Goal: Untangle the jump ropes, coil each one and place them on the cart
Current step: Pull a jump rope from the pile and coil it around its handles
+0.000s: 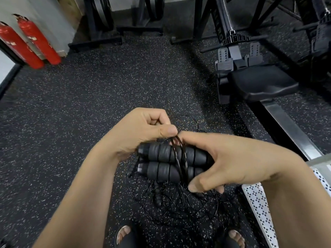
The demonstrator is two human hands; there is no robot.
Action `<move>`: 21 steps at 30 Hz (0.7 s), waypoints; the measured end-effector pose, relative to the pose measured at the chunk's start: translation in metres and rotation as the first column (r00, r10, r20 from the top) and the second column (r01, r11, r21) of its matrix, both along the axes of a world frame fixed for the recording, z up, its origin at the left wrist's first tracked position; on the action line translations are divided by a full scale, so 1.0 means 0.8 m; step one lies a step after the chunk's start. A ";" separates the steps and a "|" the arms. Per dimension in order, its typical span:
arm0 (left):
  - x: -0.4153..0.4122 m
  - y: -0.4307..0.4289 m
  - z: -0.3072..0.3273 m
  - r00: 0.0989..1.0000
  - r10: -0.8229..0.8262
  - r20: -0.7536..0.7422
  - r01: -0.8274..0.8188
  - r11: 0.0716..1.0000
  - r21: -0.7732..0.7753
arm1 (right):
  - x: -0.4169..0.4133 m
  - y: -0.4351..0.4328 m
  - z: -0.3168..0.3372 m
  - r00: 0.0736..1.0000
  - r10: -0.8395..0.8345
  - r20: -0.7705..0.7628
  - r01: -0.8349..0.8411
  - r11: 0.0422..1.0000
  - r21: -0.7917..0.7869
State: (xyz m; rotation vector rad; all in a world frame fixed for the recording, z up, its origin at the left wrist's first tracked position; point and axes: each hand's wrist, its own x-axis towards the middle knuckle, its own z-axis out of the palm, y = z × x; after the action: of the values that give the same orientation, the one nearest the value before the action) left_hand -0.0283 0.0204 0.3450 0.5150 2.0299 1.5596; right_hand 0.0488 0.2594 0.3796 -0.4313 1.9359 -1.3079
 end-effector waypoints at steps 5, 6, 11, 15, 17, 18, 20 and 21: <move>-0.001 0.005 -0.027 0.984 0.147 0.102 -0.150 0.989 0.016 | 0.004 0.000 0.005 0.960 -0.281 -0.001 0.274 0.935 -0.226; -0.001 0.009 -0.028 0.977 0.208 0.037 -0.207 0.978 -0.028 | 0.003 -0.003 0.004 0.937 -0.349 0.002 0.337 0.901 -0.273; 0.008 0.037 -0.010 0.976 0.205 0.069 -0.205 0.979 -0.015 | -0.015 -0.007 -0.017 0.705 -0.709 -0.013 0.639 0.643 -0.422; 0.009 0.035 -0.005 0.988 0.144 -0.060 -0.152 0.977 -0.152 | -0.023 0.003 -0.039 0.528 -0.822 -0.212 0.758 0.569 -0.319; 0.012 0.035 0.001 0.986 0.114 -0.123 -0.140 0.963 -0.231 | -0.026 0.008 -0.048 0.494 -0.819 -0.292 0.798 0.561 -0.221; 0.014 0.034 0.005 0.985 0.103 -0.136 -0.137 0.954 -0.267 | -0.028 0.009 -0.053 0.486 -0.811 -0.325 0.811 0.557 -0.178; 0.014 0.030 0.009 0.985 0.090 -0.148 -0.131 0.946 -0.296 | -0.031 0.009 -0.060 0.497 -0.778 -0.384 0.818 0.567 -0.091; 0.014 0.028 0.011 0.984 0.084 -0.158 -0.129 0.945 -0.301 | -0.033 0.008 -0.063 0.522 -0.751 -0.403 0.811 0.583 -0.036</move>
State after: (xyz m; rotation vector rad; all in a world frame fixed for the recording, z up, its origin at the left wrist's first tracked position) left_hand -0.0167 0.0430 0.3536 0.4104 2.3934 1.2552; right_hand 0.0225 0.2657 0.3293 0.4022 2.7151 -1.6732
